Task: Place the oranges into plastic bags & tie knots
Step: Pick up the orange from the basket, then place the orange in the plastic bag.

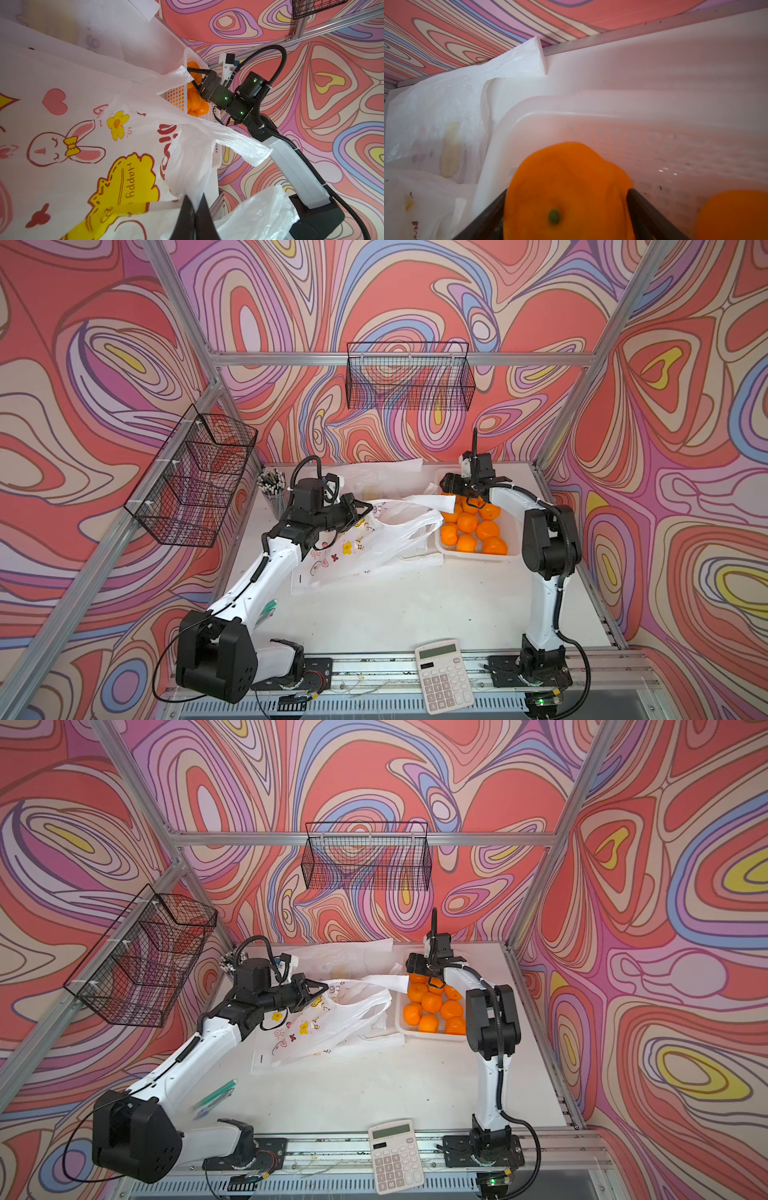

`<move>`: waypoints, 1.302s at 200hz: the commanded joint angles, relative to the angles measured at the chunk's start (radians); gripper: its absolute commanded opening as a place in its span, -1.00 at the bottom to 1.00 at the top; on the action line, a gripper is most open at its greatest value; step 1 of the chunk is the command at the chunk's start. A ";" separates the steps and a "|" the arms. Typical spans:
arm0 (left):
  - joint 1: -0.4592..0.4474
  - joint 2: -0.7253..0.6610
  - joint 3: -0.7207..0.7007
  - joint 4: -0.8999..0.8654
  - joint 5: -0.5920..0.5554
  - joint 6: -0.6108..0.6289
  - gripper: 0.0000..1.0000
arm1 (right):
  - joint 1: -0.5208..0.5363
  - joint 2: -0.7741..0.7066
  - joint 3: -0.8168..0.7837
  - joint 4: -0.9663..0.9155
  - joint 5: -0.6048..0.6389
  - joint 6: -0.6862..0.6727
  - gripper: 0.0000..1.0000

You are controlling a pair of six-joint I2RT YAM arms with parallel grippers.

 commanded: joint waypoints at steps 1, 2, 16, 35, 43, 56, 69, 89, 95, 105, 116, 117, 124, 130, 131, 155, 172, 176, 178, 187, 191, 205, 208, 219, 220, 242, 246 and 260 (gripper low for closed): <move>0.006 0.007 0.002 0.019 0.013 -0.005 -1.00 | 0.002 0.039 0.031 -0.026 -0.021 -0.005 0.51; 0.006 0.007 0.003 0.018 0.014 -0.005 -1.00 | 0.002 0.038 0.031 -0.026 -0.022 -0.005 0.49; 0.005 0.007 0.004 0.014 0.013 -0.001 -1.00 | 0.003 0.023 0.019 -0.017 -0.028 -0.004 0.22; 0.006 0.011 0.009 -0.001 0.011 0.010 -1.00 | 0.001 -0.037 -0.020 -0.009 -0.019 -0.006 0.11; 0.006 0.013 0.011 -0.005 0.012 0.013 -1.00 | 0.002 -0.077 -0.048 -0.005 -0.012 -0.008 0.09; 0.006 0.017 0.013 -0.007 0.018 0.016 -1.00 | 0.002 -0.160 -0.105 -0.006 -0.005 -0.016 0.03; 0.006 0.021 0.013 -0.006 0.020 0.018 -1.00 | 0.002 -0.258 -0.182 -0.006 -0.005 -0.017 0.01; 0.006 0.022 0.013 -0.003 0.021 0.020 -1.00 | 0.002 -0.433 -0.326 -0.015 -0.032 -0.009 -0.01; 0.006 0.022 0.013 -0.002 0.020 0.021 -1.00 | 0.003 -0.488 -0.369 -0.018 -0.051 -0.001 -0.01; 0.006 0.024 0.015 0.001 0.020 0.021 -1.00 | 0.004 -0.568 -0.451 -0.021 -0.095 0.018 -0.03; 0.006 0.025 0.015 0.002 0.023 0.022 -1.00 | 0.007 -0.647 -0.536 -0.015 -0.160 0.051 -0.04; 0.006 0.025 0.015 0.002 0.023 0.022 -1.00 | 0.007 -0.654 -0.543 -0.013 -0.169 0.054 -0.04; 0.007 0.027 0.017 0.003 0.024 0.022 -1.00 | 0.012 -0.698 -0.596 0.003 -0.221 0.078 -0.05; 0.007 0.028 0.018 0.003 0.028 0.023 -1.00 | 0.023 -0.732 -0.634 0.016 -0.254 0.103 -0.05; 0.007 0.029 0.018 0.003 0.027 0.023 -1.00 | 0.025 -0.738 -0.641 0.018 -0.261 0.106 -0.05; 0.006 0.029 0.017 0.004 0.035 0.026 -1.00 | 0.117 -0.819 -0.727 0.059 -0.307 0.172 -0.05; 0.006 0.027 0.013 0.003 0.037 0.028 -1.00 | 0.188 -0.828 -0.748 0.125 -0.304 0.229 -0.05; 0.006 0.026 0.012 0.002 0.038 0.028 -1.00 | 0.208 -0.825 -0.750 0.143 -0.302 0.242 -0.05; 0.006 0.026 0.011 0.001 0.038 0.028 -1.00 | 0.213 -0.823 -0.750 0.151 -0.299 0.247 -0.05; 0.006 0.024 0.009 0.002 0.040 0.028 -1.00 | 0.250 -0.807 -0.745 0.193 -0.288 0.269 -0.05; 0.006 0.024 0.007 0.003 0.042 0.028 -1.00 | 0.265 -0.798 -0.741 0.212 -0.283 0.278 -0.05; 0.007 0.021 0.005 0.003 0.045 0.027 -1.00 | 0.309 -0.750 -0.712 0.266 -0.273 0.300 -0.05; 0.007 0.020 0.004 0.004 0.046 0.027 -1.00 | 0.318 -0.739 -0.704 0.275 -0.271 0.302 -0.04; 0.007 0.018 0.004 0.005 0.050 0.026 -1.00 | 0.347 -0.695 -0.669 0.299 -0.263 0.308 -0.03; 0.006 0.018 0.004 0.004 0.051 0.026 -1.00 | 0.350 -0.691 -0.666 0.301 -0.262 0.308 -0.03; 0.007 0.015 0.004 0.011 0.054 0.020 -1.00 | 0.388 -0.609 -0.603 0.320 -0.261 0.309 0.19; 0.006 0.013 0.004 0.013 0.054 0.019 -1.00 | 0.391 -0.600 -0.599 0.320 -0.260 0.308 0.26; 0.006 0.010 0.006 0.011 0.050 0.019 -1.00 | 0.391 -0.597 -0.598 0.309 -0.236 0.300 0.45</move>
